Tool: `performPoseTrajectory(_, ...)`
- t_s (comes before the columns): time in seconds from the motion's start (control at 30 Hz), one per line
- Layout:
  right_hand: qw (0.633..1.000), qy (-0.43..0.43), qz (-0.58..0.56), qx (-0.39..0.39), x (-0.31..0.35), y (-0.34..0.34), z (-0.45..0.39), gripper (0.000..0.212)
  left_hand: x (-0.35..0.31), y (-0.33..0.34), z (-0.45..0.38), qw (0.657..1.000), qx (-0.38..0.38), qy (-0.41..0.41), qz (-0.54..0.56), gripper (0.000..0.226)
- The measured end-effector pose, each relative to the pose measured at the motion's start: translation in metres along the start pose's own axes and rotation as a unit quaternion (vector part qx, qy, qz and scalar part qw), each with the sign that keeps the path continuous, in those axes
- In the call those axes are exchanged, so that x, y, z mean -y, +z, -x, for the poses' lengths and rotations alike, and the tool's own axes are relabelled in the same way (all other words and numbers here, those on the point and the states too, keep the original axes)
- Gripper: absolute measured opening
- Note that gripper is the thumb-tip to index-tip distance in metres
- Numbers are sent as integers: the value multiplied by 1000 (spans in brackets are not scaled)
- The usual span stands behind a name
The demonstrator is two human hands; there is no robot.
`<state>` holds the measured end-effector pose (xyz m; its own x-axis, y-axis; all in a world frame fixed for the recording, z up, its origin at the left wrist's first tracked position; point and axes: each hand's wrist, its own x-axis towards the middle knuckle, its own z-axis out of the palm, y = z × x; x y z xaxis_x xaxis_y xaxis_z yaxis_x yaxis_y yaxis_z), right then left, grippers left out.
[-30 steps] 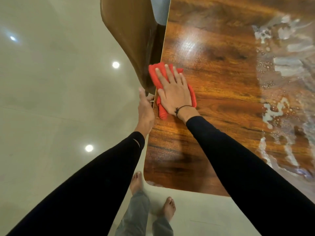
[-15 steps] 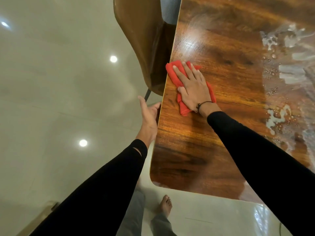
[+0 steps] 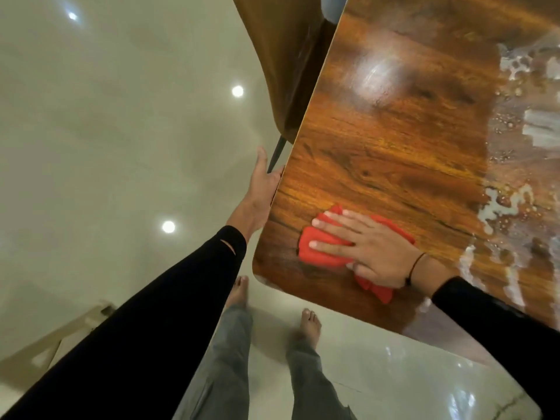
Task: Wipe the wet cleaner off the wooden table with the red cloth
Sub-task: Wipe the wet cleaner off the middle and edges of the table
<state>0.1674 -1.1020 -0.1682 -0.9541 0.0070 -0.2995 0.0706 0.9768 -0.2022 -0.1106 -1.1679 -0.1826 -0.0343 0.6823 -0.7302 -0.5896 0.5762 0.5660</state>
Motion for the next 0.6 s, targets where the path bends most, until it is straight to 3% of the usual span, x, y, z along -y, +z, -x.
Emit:
performPoseTrajectory(0.13, 989, 136, -33, -49, -28, -24, -27, 89, -3, -3, 15, 999, 33, -32, -20, 123)
performPoseTrajectory(0.2, 987, 148, -28, -57, -9, -30, -58, 90, -1, -13, 27, 997, 49, -46, -40, 128)
performPoseTrajectory(0.3, 999, -20, -20, -24, 48, -27, -89, 78, 5, -26, 42, 995, 44, -70, -63, 125)
performPoseTrajectory(0.4, 987, -159, 31, -9, 77, -9, -75, 68, 12, -24, 51, 992, -15, -56, -111, 121)
performPoseTrajectory(0.5, 973, -227, 46, 11, 68, 5, -37, 72, 15, -15, 56, 983, -90, -23, -156, 112)
performPoseTrajectory(0.6, 971, -235, 32, 16, 43, 6, 5, 73, 27, 6, 55, 966, -158, 14, -202, 94)
